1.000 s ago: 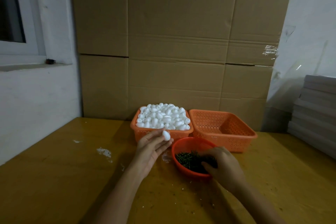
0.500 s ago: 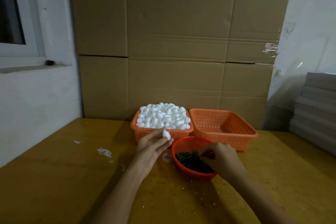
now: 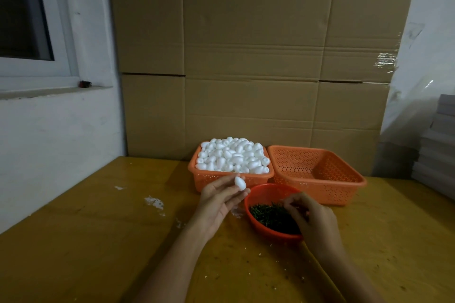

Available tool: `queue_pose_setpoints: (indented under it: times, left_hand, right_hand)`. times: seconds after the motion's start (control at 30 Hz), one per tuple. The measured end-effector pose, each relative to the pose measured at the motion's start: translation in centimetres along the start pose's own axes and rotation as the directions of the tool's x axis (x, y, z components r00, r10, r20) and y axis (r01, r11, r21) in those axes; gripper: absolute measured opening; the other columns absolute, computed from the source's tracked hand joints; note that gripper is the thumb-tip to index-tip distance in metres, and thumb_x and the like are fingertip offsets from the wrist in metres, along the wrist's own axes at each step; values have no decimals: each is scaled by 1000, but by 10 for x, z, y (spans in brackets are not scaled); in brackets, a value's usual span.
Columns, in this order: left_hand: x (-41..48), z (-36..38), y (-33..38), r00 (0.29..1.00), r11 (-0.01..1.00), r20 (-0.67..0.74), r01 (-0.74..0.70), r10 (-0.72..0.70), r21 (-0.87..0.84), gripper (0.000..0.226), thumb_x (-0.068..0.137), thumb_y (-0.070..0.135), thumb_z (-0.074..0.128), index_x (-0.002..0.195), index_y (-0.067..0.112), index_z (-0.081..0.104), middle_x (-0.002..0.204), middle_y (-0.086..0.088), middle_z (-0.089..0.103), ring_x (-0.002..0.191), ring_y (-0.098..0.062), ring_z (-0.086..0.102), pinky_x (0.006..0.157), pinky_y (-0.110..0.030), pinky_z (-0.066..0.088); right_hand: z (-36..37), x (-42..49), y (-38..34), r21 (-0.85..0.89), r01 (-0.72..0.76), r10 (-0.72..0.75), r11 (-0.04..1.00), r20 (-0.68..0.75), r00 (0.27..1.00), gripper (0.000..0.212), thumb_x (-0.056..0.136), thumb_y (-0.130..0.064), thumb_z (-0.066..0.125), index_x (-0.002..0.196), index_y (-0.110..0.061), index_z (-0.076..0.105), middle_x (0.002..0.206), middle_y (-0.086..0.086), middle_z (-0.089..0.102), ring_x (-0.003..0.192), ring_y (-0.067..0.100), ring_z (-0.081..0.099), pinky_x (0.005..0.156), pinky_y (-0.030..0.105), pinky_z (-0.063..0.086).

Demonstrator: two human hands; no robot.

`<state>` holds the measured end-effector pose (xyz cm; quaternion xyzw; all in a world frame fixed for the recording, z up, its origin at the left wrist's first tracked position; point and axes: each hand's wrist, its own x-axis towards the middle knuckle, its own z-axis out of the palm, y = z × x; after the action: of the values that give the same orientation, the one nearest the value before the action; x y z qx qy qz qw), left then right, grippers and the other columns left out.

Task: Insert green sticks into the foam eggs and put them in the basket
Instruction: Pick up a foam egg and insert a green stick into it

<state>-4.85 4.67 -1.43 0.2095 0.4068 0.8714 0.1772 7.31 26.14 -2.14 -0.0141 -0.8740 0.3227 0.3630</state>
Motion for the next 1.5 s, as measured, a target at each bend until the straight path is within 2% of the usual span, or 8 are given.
queue_pose_setpoints:
  times: [0.1,0.2,0.33,0.67,0.83,1.03,1.4,1.5]
  left_hand:
    - [1,-1,0,1000,1000,-5,3,-3,-25,39,86,-1,78,124,7,75,129,-26,70,114,-41,72,85,-33,63]
    - [2,-1,0,1000,998,-3,14,-14,-62,40,88,-3,76,126,9,74,129,-26,70,113,-40,73,84,-34,63]
    - [2,0,0,999,997,-16,35,-36,-72,39,86,-1,78,124,8,75,130,-26,70,114,-42,72,84,-34,63]
    - [0,-1,-2,999,997,29,20,-18,-79,36,85,-9,77,118,1,68,132,-27,67,119,-46,69,87,-36,63]
    - [0,-1,-2,999,998,34,-7,8,-57,57,80,-14,76,133,1,60,131,-24,69,119,-45,69,88,-36,63]
    - [0,-2,0,999,999,34,-29,30,-19,61,79,-16,76,135,3,60,130,-23,70,117,-42,70,89,-36,62]
    - [0,0,-1,999,998,-29,-28,30,62,58,69,0,92,124,5,71,129,-22,71,109,-41,74,82,-33,63]
    - [-1,1,0,998,998,-59,-22,25,57,60,71,2,91,128,6,70,127,-23,71,106,-41,75,79,-32,64]
  right_hand:
    - [-2,-4,-2,23,32,-31,999,-54,998,43,93,-13,75,92,-52,58,103,-38,68,94,-14,66,74,5,49]
    - [-4,-8,-4,9,72,-71,997,-111,991,42,92,-14,76,95,-51,57,96,-32,70,92,-10,68,74,15,55]
    - [-3,-17,-7,-42,118,-123,992,-156,980,17,92,-28,69,102,-40,62,99,-26,69,92,-1,68,74,32,60]
    - [-2,-23,-6,-120,135,-153,984,-159,975,19,91,-23,72,104,-35,65,98,-20,66,91,-1,65,74,23,56]
    - [-2,-22,-5,-121,130,-150,984,-176,973,21,90,-21,74,103,-35,65,97,-21,65,89,-3,63,73,18,52]
    - [-3,-22,-5,-118,130,-149,984,-169,974,16,92,-26,70,103,-36,65,98,-26,61,98,-11,59,76,6,45]
    - [-2,-22,-5,-119,136,-154,984,-160,975,14,90,-29,70,103,-34,65,96,-23,61,96,-13,59,76,3,45]
    - [-2,-22,-6,-120,137,-155,983,-153,976,17,91,-30,69,105,-36,63,97,-25,61,97,-13,60,75,4,46]
